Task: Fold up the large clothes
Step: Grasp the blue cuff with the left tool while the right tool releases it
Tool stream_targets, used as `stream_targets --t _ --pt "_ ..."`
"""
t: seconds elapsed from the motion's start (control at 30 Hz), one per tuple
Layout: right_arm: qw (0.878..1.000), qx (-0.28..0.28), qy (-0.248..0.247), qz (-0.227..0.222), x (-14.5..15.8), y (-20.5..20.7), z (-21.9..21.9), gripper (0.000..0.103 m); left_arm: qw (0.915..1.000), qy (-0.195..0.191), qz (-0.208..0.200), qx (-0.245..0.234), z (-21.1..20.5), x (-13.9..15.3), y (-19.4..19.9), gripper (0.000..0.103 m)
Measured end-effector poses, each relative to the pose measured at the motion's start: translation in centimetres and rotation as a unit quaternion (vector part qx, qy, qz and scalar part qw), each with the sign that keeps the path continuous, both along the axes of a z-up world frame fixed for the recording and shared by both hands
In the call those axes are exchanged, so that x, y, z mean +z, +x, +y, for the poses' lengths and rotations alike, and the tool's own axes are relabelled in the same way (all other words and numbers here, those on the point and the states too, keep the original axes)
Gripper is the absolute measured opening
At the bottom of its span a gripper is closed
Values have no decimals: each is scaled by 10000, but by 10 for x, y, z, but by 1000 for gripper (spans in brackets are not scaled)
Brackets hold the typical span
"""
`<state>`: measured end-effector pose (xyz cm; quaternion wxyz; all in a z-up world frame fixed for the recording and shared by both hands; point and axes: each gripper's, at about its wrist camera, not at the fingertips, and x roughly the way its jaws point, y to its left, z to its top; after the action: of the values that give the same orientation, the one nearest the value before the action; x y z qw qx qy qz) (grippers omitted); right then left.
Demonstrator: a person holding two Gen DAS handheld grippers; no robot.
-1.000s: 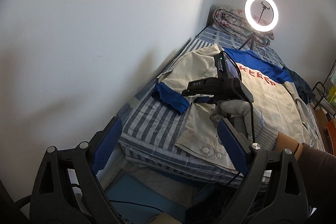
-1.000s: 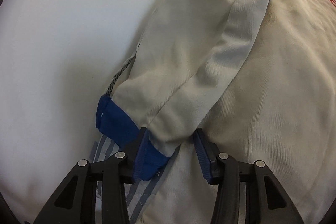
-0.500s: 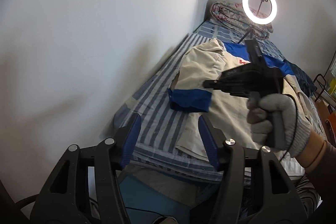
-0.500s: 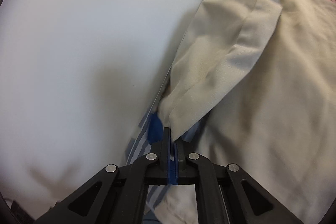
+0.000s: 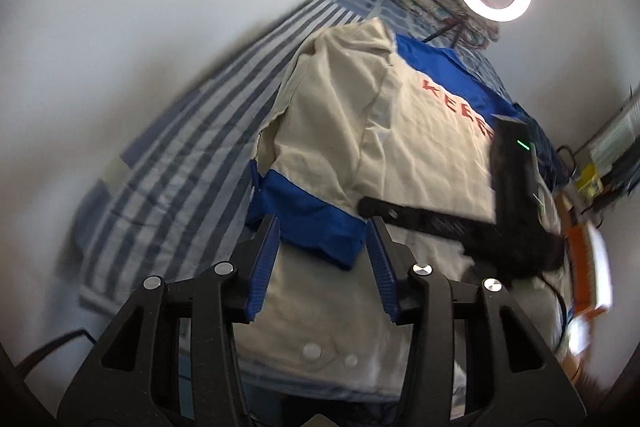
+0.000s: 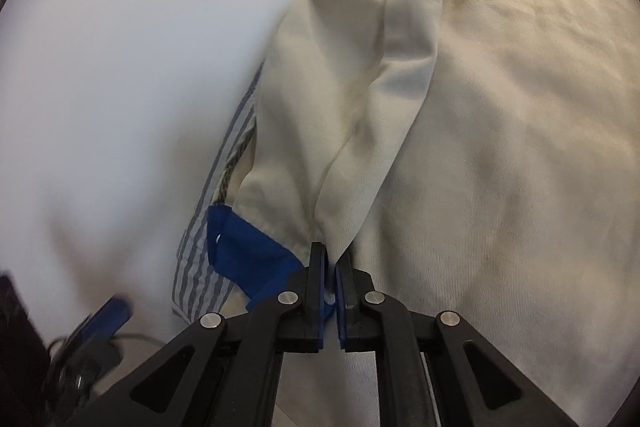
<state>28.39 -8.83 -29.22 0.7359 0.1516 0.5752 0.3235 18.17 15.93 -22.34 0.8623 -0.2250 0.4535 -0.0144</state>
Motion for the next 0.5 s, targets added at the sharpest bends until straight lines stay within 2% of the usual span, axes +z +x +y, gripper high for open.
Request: stream_targets --t 0.1,0.23,0.43,0.47,0.5 --pt "9995 68 -130 -295 8 -26 -18 24 9989 -257 309 234 14 -23 24 46" --pt "9976 94 -263 -628 26 -36 -41 26 9946 -561 618 621 29 -49 36 49" --pt "9972 -63 -147 -730 36 -35 -73 26 9899 -960 790 687 41 -77 53 49" --pt "9972 -92 -118 -729 37 -35 -77 26 9903 -921 784 683 40 -79 55 47" --pt "9972 -114 -104 -735 38 -34 -81 26 9912 -836 763 688 40 -78 56 34"
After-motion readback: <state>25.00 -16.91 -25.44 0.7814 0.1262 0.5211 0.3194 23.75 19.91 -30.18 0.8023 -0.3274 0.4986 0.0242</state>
